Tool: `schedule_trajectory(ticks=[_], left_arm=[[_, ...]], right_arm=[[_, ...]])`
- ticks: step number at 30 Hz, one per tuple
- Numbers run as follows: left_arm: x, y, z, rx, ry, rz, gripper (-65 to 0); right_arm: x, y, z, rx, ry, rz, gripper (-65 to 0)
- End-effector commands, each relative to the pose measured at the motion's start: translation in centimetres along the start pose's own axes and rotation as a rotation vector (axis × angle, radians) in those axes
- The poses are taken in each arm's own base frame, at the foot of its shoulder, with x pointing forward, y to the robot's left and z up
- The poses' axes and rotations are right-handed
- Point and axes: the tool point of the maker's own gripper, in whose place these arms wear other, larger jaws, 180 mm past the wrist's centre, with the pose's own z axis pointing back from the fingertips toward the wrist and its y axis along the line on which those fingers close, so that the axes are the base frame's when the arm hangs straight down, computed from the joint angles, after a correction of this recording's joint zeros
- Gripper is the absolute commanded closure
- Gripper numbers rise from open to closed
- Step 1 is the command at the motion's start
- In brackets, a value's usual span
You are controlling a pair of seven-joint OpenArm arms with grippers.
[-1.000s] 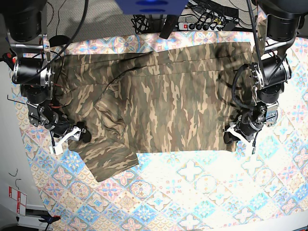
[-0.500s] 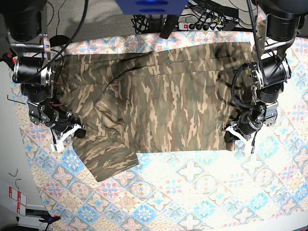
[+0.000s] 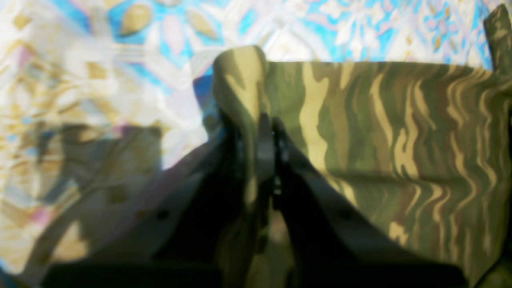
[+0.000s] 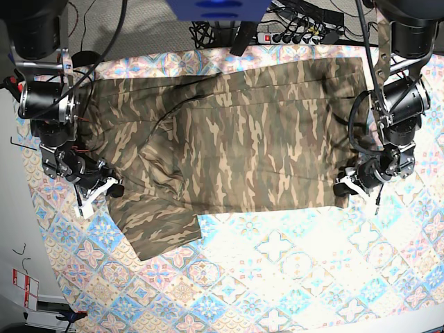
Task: Fold the T-shirt properly
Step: 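Grasp the hem corners of the shirt with both grippers, then lift the hem with both grippers and fold it toward the shoulder edge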
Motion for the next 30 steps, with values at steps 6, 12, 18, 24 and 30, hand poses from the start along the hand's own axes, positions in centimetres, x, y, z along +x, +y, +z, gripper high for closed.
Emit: schedule_trajectory(ticks=[6,12,18,24,30], left_arm=[[3.5,1.9,2.1,0.085,0.009,-0.118,0.0],[5.5,0.5,3.5,0.134,0.024,-0.297,0.0],[7.0,-1.9,5.6,0.197,0.018,-0.469,0.0],[6.4,-2.0,6.2,0.216,0.036,-0.497,0.0],[4.1,-1.4,6.1,0.216,0.078,-0.489,0.0]], right_arm=[[2.1,0.0,0.2,-0.002,-0.067,0.019,-1.1],[2.2,-0.7,0.6,-0.007,-0.137,-0.062,-1.2],[4.2,-1.5,1.8,-0.021,-0.142,-0.018,-1.3],[1.7,-3.3,3.5,-0.049,-0.084,-0.055,-1.3],[1.6,-3.7,7.4,-0.112,-0.028,0.144,-1.4]])
